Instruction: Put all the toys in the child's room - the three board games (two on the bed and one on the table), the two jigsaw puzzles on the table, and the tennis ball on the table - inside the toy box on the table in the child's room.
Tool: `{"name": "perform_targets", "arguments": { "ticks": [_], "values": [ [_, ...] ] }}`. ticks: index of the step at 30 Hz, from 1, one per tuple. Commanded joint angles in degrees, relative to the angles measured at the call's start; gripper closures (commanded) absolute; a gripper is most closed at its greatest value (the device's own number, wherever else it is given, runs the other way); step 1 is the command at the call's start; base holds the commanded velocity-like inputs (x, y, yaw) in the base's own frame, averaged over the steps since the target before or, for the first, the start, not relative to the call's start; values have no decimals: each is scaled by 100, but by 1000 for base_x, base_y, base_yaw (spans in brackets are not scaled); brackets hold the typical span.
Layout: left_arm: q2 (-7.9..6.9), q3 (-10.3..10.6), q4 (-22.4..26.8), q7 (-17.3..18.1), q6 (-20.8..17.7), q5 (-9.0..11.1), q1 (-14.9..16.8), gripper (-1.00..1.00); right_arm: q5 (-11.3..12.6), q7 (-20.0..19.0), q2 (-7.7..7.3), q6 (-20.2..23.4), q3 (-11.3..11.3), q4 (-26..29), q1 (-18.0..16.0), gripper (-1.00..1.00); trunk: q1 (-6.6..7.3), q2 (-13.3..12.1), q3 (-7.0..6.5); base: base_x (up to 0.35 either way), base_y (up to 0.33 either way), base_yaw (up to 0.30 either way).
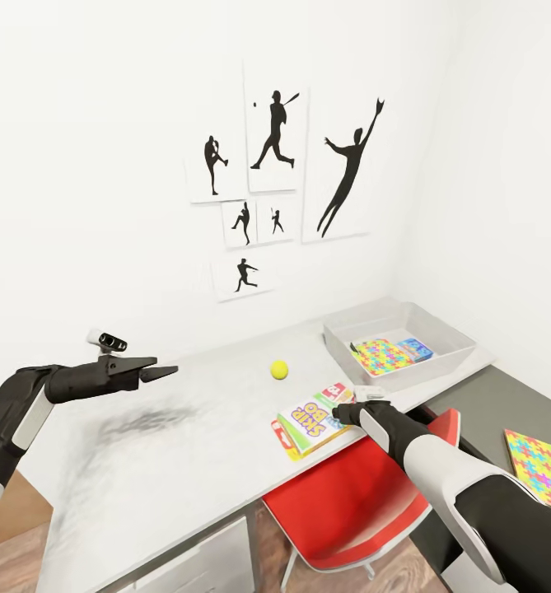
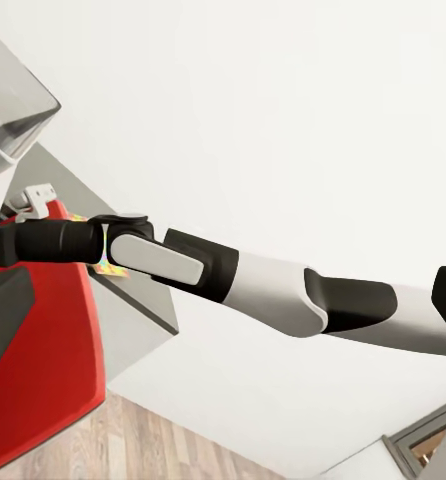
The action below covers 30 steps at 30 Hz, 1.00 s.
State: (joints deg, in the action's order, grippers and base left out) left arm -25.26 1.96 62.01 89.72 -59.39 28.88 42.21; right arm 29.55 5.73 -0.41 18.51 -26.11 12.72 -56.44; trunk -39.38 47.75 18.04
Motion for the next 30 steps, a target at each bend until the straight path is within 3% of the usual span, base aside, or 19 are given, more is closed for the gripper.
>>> {"name": "perform_targets", "arguments": {
  "ticks": [1, 10, 30],
  "values": [
    [-5, 15, -3, 28, -61, 3, 7, -100, 156, 16, -3, 28, -78, 3, 11, -100, -2, 3, 10, 0, -2, 0],
    [-5, 15, -3, 28, -61, 6, 7, -100, 156, 16, -3, 25, -78, 3, 11, -100, -2, 3, 10, 0, -122, 0],
    [-5, 14, 2, 28, -61, 4, 7, -100, 156, 16, -3, 21, -77, 2, 11, -100, -2, 3, 10, 27, -6, 0]
  ]
}}
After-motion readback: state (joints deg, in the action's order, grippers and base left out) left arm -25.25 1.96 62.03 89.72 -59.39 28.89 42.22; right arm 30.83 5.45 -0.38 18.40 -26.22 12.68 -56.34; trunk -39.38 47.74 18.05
